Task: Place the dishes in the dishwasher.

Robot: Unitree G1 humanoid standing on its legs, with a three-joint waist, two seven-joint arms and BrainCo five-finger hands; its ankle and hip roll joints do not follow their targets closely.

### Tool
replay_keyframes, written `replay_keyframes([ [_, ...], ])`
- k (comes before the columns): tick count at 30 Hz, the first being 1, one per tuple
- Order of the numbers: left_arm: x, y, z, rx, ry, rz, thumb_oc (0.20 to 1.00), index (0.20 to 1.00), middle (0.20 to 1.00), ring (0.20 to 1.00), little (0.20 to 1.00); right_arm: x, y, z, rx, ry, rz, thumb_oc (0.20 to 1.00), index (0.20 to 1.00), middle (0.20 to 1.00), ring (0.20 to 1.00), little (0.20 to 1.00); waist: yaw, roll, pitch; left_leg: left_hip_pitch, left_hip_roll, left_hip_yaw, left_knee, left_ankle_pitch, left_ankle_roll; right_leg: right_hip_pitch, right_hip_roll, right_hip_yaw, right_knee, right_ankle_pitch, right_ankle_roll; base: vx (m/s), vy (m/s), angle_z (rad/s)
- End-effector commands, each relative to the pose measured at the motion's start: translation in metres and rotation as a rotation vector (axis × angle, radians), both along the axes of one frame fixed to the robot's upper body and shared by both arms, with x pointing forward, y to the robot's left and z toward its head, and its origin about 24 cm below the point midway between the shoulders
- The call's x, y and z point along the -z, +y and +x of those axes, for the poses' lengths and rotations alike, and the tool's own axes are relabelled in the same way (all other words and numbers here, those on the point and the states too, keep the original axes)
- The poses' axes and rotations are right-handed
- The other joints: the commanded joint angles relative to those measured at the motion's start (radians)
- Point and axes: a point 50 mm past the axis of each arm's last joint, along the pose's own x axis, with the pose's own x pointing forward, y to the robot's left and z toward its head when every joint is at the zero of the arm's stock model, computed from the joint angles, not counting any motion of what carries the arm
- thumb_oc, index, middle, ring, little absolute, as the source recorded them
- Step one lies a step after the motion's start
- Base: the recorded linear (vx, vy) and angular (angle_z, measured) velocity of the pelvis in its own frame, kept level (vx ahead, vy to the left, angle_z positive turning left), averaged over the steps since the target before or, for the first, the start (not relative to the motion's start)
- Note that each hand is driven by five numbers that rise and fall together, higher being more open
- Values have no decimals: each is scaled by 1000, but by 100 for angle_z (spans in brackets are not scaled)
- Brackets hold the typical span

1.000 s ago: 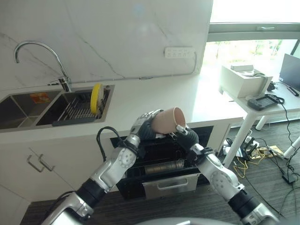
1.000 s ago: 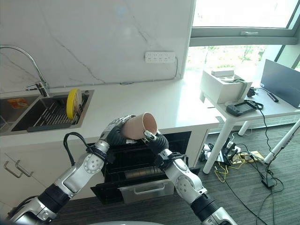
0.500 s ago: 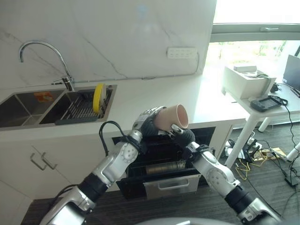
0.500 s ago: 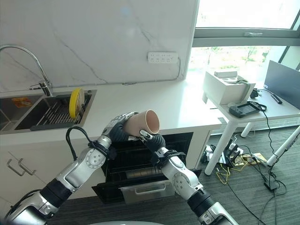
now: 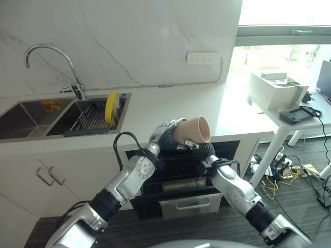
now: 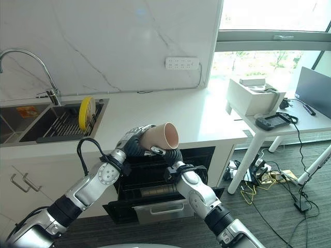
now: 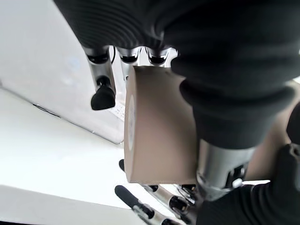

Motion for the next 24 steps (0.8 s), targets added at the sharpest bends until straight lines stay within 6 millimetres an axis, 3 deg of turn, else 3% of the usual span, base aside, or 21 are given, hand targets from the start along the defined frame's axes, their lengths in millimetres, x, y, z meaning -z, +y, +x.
replay_keyframes([
  [1,-14,-23,14,81,-54,59,200,200,200,200,200,-77,27,27,19,-327,115,1000,1000,1000,1000,1000,11,-9,34,53,15,-36,4,-118,-3,-28,-51,-17,24,-36,46,0,0,0],
  [12,-2,-22,12,38,12,27,200,200,200,200,200,-90,26,22,85,-393,216,1000,1000,1000,1000,1000,15,-5,47,53,14,-37,4,-120,-4,-26,-55,-26,22,-34,49,0,0,0],
  [24,-6,-37,4,125,19,-46,200,200,200,200,200,-109,37,16,27,-459,355,1000,1000,1000,1000,1000,27,-6,48,50,12,-41,4,-121,-3,-24,-58,-39,22,-35,49,0,0,0],
])
